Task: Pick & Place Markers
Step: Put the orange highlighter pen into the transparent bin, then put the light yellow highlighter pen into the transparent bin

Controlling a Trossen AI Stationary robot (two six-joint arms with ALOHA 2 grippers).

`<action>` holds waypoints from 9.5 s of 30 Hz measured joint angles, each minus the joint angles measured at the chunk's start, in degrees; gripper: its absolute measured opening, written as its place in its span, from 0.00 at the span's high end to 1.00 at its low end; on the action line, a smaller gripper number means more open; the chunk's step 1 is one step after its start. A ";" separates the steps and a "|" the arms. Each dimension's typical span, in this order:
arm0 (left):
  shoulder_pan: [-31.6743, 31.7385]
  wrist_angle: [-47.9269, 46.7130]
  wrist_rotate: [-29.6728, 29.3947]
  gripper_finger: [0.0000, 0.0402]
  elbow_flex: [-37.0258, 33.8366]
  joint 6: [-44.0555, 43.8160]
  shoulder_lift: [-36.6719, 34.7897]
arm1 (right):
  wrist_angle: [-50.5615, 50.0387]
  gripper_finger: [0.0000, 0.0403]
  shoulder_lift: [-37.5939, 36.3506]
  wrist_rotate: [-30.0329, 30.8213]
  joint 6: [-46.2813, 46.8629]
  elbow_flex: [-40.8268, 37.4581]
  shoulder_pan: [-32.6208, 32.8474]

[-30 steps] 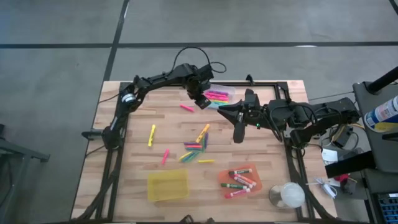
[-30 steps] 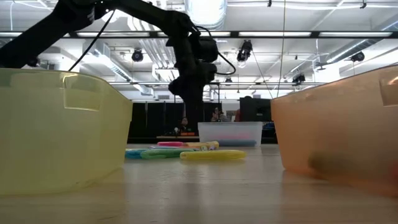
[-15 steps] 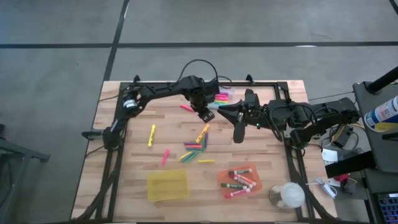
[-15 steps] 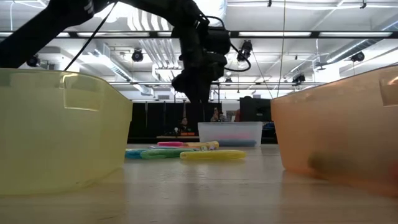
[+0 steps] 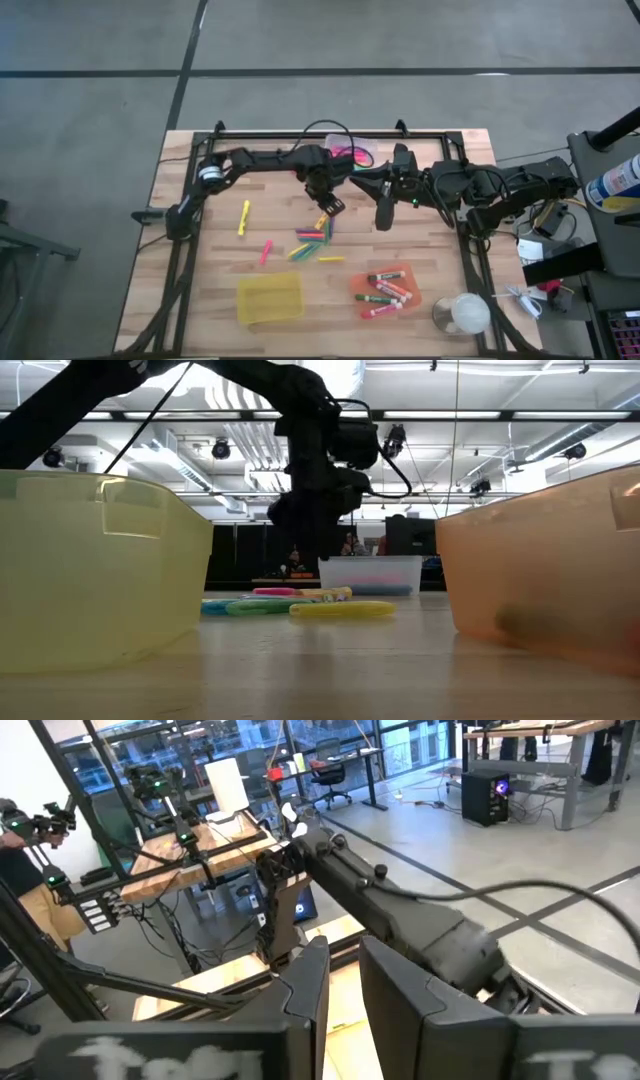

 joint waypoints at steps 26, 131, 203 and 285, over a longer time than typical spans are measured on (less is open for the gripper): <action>-2.49 13.04 -3.98 0.64 -9.12 -4.14 0.13 | -0.02 0.86 0.02 0.04 -0.02 0.00 0.00; 13.38 22.81 -8.98 0.65 4.83 22.29 -2.14 | 9.05 0.86 -0.52 1.55 -6.45 -0.22 0.87; 7.15 11.66 -6.76 0.65 -63.98 -29.47 -55.76 | 2.84 0.86 -0.44 1.68 -6.45 -0.44 0.79; 7.79 23.88 -7.63 0.85 -51.95 1.81 -45.36 | 10.63 0.86 -0.42 4.74 -3.41 -0.55 -0.94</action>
